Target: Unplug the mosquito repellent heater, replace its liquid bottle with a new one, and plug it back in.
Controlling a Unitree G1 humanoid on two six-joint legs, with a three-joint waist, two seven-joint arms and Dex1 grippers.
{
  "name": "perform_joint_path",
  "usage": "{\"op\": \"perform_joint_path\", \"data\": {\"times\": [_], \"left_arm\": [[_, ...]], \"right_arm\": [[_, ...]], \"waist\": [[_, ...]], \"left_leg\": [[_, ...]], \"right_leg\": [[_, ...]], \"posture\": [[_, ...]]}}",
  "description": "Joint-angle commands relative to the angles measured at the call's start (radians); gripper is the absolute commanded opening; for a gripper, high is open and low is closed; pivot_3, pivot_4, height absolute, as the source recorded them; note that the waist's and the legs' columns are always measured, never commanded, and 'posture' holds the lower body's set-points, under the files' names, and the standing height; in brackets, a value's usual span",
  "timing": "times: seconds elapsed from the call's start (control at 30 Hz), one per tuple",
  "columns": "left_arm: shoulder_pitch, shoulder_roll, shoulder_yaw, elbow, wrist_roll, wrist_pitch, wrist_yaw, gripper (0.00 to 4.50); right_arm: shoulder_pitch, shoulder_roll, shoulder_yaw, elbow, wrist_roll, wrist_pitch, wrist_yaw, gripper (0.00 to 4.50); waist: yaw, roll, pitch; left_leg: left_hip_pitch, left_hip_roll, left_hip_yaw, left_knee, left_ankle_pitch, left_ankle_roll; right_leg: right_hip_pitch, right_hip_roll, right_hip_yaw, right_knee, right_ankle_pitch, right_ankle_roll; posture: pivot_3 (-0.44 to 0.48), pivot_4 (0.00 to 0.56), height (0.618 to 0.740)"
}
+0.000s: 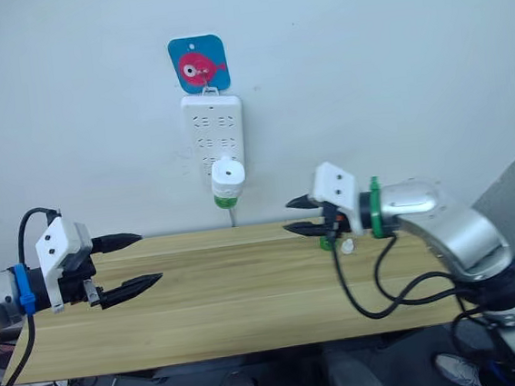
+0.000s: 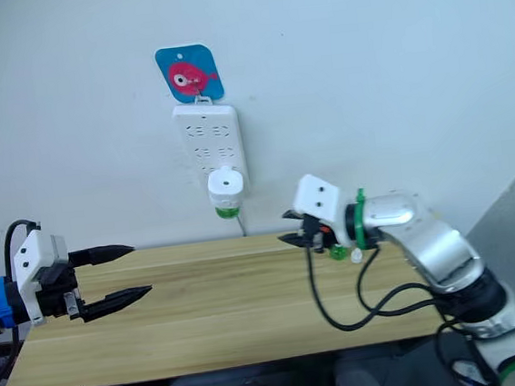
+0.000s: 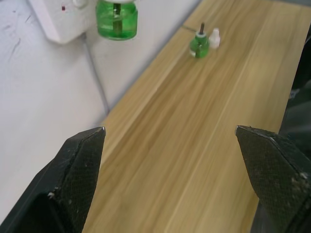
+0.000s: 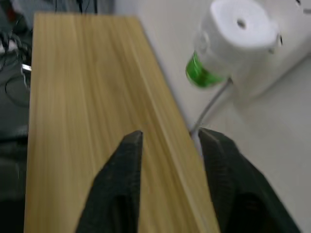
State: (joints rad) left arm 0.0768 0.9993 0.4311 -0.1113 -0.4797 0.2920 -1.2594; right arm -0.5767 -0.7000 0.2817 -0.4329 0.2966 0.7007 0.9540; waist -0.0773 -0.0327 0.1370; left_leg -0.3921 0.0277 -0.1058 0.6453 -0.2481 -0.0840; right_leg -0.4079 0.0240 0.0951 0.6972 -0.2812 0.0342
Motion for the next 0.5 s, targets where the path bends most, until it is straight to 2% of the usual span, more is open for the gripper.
{"op": "perform_joint_path", "data": {"times": [0.03, 0.13, 0.23, 0.5], "left_arm": [[0.021, 0.04, 0.039, -0.022, 0.024, -0.033, -0.017, 4.5], [0.046, 0.065, 0.037, -0.059, 0.033, 0.005, -0.007, 4.5], [0.094, 0.079, 0.056, -0.087, 0.068, 0.049, 0.031, 4.5], [0.081, 0.051, 0.066, -0.065, 0.102, 0.015, 0.103, 4.5]], "right_arm": [[0.039, -0.167, -0.105, -0.046, 0.051, -0.084, 0.176, 3.48], [0.088, -0.293, -0.155, -0.031, 0.066, -0.134, 0.269, 4.46], [0.127, -0.362, -0.206, -0.034, 0.094, -0.154, 0.321, 4.46], [0.133, -0.367, -0.242, -0.003, 0.092, -0.186, 0.31, 4.46]], "waist": [[0.001, 0.0, 0.0], [0.002, 0.001, -0.005], [0.001, 0.002, -0.014], [-0.006, 0.004, -0.026]], "left_leg": [[0.0, 0.0, 0.0, 0.0, 0.0, 0.0], [0.0, 0.0, 0.001, 0.0, 0.0, 0.0], [0.001, 0.0, 0.001, 0.0, 0.0, 0.0], [0.008, 0.001, 0.006, -0.001, 0.0, 0.0]], "right_leg": [[0.0, 0.0, 0.0, 0.0, 0.0, 0.0], [0.0, 0.0, 0.0, -0.001, 0.0, 0.0], [0.001, 0.0, 0.0, -0.001, 0.0, 0.0], [0.004, 0.0, 0.003, 0.0, -0.003, 0.003]], "posture": [[0.029, 0.022, 0.736], [0.026, 0.013, 0.736], [0.022, 0.009, 0.736], [0.016, 0.003, 0.736]]}}
